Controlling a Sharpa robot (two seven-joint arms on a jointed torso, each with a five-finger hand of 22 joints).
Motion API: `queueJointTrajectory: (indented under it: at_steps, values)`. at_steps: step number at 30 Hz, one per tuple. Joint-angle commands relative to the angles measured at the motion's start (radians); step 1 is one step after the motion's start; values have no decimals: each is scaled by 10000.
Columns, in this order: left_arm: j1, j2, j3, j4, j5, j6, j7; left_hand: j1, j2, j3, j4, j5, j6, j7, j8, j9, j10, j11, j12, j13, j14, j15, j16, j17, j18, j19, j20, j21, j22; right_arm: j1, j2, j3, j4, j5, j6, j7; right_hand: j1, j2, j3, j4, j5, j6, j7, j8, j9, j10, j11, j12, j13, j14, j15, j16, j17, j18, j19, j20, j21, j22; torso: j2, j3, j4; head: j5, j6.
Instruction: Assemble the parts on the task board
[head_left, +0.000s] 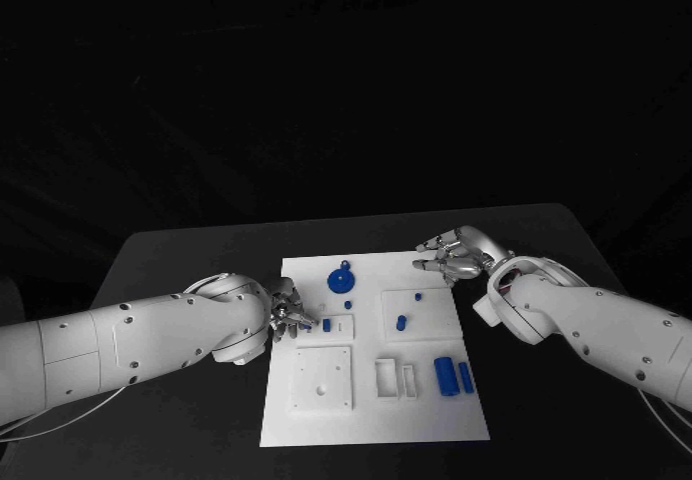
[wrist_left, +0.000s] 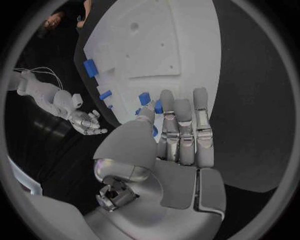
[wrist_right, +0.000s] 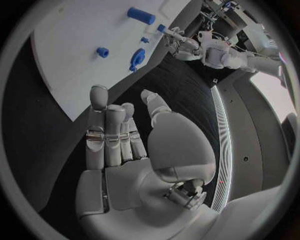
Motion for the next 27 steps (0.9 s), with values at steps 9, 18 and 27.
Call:
queueJointTrajectory:
  at_steps: [9, 18, 27]
  values:
    - [-25, 69, 3, -63, -467, 281, -17, 70, 160, 208, -269, -187, 378, -397, 25, 156, -1, 11, -14, 27, 28, 18, -48, 16, -145, -24, -26, 31, 183, -11, 7, 4, 12, -4, 153, 30, -75, 11, 55, 0, 52, -72, 4, 48, 12, -83, -7, 16, -4, -28, 4, -12, -1, 76, 261, -38, -30, 261, 0, -3, 0, 0, -16]
    - [-56, 89, 3, -96, -627, 541, -45, 117, 190, 186, -260, -217, 353, -388, 21, 146, -21, 19, -23, 28, 16, 24, -70, 14, -147, -37, -22, 24, 180, -11, 6, 4, 11, -3, 159, 26, -75, 11, 55, 0, 52, -72, 4, 48, 12, -83, -7, 16, -4, -28, 4, -12, -1, 76, 261, -38, -30, 261, -2, -2, 2, 2, -47]
    - [-82, 120, 4, -143, -658, 617, -35, 126, 207, 167, -253, -267, 346, -384, 27, 146, -32, 24, -21, 33, 10, 29, -77, 15, -147, -46, -17, 19, 181, -11, 9, 4, 9, -3, 163, 28, -75, 11, 55, 0, 52, -72, 4, 48, 12, -83, -7, 16, -4, -28, 4, -12, -1, 76, 261, -38, -30, 261, -1, -5, 2, -1, -46]
